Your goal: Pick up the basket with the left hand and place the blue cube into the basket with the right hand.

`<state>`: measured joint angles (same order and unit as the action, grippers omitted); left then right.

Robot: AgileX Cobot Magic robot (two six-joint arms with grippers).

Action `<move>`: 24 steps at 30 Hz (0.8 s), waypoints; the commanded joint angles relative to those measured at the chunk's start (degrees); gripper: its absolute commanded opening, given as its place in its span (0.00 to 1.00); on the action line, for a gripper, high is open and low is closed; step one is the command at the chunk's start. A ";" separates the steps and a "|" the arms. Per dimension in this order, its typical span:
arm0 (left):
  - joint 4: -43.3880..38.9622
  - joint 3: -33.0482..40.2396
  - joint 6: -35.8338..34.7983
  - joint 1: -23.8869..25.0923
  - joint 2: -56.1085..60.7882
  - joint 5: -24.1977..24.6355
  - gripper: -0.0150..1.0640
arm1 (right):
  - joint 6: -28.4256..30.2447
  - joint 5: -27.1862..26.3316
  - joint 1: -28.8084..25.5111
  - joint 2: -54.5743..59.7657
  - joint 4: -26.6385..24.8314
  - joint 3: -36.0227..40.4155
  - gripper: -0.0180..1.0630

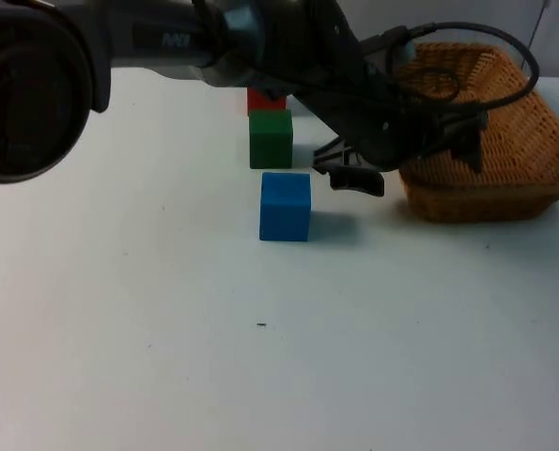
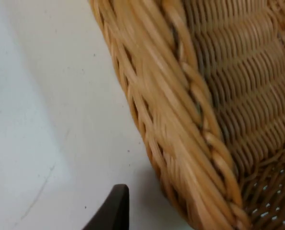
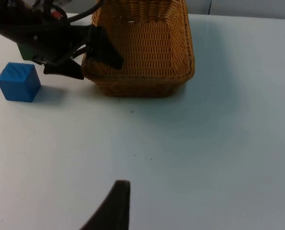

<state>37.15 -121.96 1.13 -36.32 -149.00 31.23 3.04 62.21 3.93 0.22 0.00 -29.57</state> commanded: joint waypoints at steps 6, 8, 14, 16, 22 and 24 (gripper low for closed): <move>-6.25 -0.16 -6.72 -0.37 -0.21 -1.85 0.96 | -0.17 -0.47 0.05 -0.22 0.00 0.30 0.98; -6.90 -0.16 -7.50 -0.37 -0.21 -1.79 0.94 | -0.17 -0.47 0.05 -0.22 0.00 0.30 0.98; -7.18 -0.16 -8.28 -0.37 -0.21 -1.67 0.38 | -0.19 -0.47 0.05 -0.22 0.32 0.30 0.98; -7.05 -0.16 -7.75 -0.37 -0.21 -1.43 0.10 | -0.19 -0.47 0.05 -0.22 0.32 0.30 0.98; -7.09 -0.16 -11.44 -0.37 0.19 -0.98 0.01 | -0.19 -0.47 0.05 -0.22 0.45 0.30 0.98; -8.36 -0.16 -12.56 -0.37 0.53 -0.60 0.01 | -0.19 -0.47 0.05 -0.22 0.57 0.30 0.98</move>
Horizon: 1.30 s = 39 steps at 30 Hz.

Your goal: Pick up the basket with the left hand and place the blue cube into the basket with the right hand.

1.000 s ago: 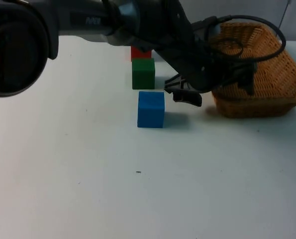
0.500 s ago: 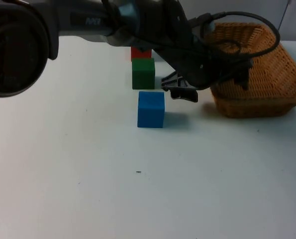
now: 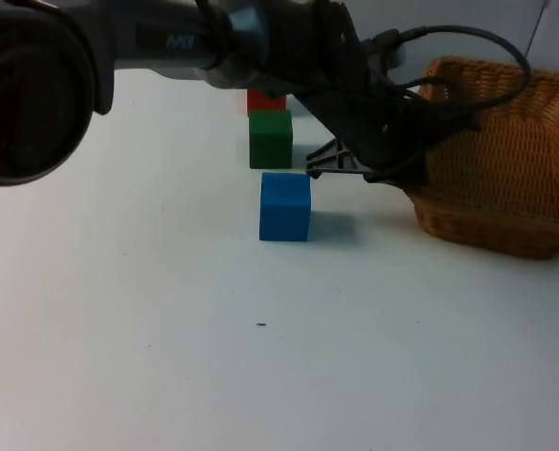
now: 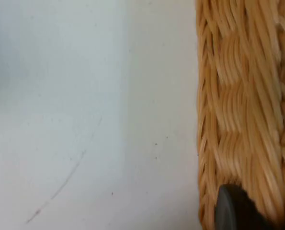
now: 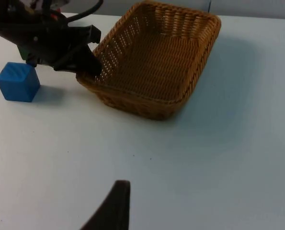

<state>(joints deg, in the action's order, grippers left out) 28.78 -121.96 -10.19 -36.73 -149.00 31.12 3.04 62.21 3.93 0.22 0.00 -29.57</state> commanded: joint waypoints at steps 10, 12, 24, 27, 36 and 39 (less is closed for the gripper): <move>-16.96 0.06 -0.31 0.30 11.36 14.85 0.01 | -0.30 -0.47 0.05 -0.22 1.17 0.30 0.98; -15.65 0.05 4.77 0.40 14.13 18.73 0.01 | -0.30 -0.47 0.05 -0.22 1.17 0.30 0.98; -13.31 7.44 13.40 0.40 28.63 20.91 0.01 | -0.03 -0.47 0.05 -0.22 1.15 0.30 0.98; -12.57 17.67 14.37 0.40 34.41 15.12 0.01 | -0.03 -0.47 0.05 -0.22 1.15 0.30 0.98; -4.82 62.54 14.54 4.17 56.90 -10.54 0.01 | -0.03 -0.47 0.05 -0.22 1.15 0.30 0.98; -1.82 70.29 14.78 6.79 60.79 -12.96 0.01 | -0.03 -0.47 0.05 -0.22 1.15 0.30 0.98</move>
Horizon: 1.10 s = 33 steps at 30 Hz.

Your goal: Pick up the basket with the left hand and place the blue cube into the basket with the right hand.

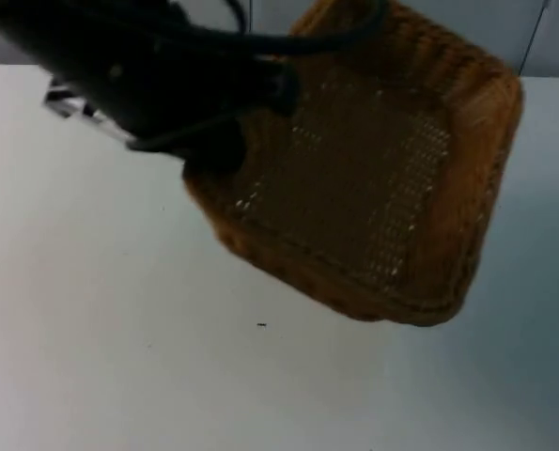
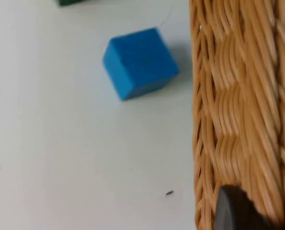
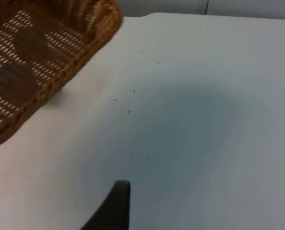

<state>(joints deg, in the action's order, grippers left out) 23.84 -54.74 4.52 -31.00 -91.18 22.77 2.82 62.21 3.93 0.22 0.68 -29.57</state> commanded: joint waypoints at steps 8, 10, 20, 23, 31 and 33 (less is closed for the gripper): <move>11.76 18.63 7.19 12.27 19.80 -4.51 0.01 | 0.35 -0.47 0.05 -0.22 0.47 0.30 0.98; 11.88 20.11 7.31 14.27 22.25 -3.90 0.01 | 0.35 -0.47 0.05 -0.22 0.47 0.30 0.98; 17.77 28.94 16.93 30.90 36.87 6.79 0.01 | 0.35 -0.47 0.05 -0.22 0.35 0.30 0.98; 25.04 31.15 24.66 32.76 39.27 9.02 0.01 | 0.35 -0.47 0.05 -0.22 0.00 0.30 0.98; 24.29 32.85 25.77 33.39 38.87 9.82 0.01 | 0.35 -0.35 0.05 -0.22 -0.68 0.30 0.98; 24.44 32.85 26.65 34.14 38.48 9.83 0.01 | 0.35 -0.35 0.05 -0.22 -0.68 0.30 0.98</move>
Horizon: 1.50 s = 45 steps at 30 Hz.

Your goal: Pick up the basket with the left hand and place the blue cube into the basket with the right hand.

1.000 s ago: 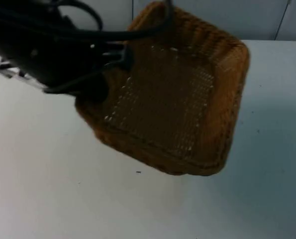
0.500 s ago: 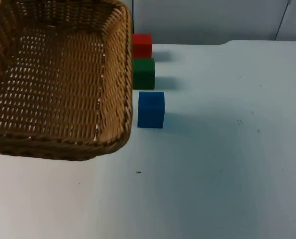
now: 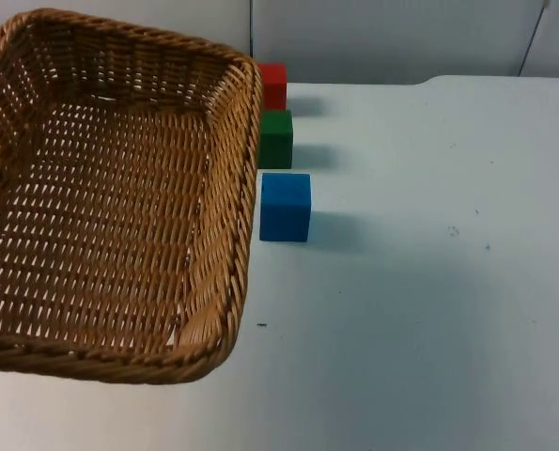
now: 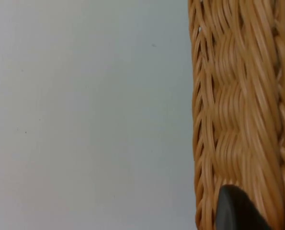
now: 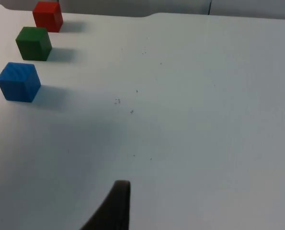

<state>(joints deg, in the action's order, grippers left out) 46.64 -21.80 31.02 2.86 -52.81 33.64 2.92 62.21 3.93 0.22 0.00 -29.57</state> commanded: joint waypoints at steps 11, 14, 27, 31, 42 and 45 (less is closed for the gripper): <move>21.45 -0.20 24.23 11.10 -12.21 7.16 0.01 | 0.25 -0.35 0.18 -0.22 0.00 0.30 0.98; 23.84 -1.00 28.08 15.52 -15.94 11.38 0.01 | 0.25 -0.35 0.18 -0.22 0.00 0.30 0.98; 22.02 -5.14 30.14 21.61 -18.80 16.42 0.01 | 1.78 -0.56 0.18 4.45 -2.56 -4.15 0.98; 21.77 -5.14 30.14 21.61 -18.80 15.92 0.01 | 3.28 -3.84 0.18 13.51 -6.90 -8.77 0.98; 18.39 -5.14 27.50 21.61 -18.80 12.20 0.01 | 14.97 -12.33 0.18 45.51 -25.20 -21.53 0.98; 17.52 -5.14 26.82 21.61 -18.80 12.06 0.01 | 15.78 -12.33 0.42 53.11 -27.36 -24.31 0.98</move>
<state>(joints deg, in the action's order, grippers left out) 63.11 -26.60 58.50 24.18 -71.84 45.02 17.30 50.62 4.15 50.31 -25.53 -52.73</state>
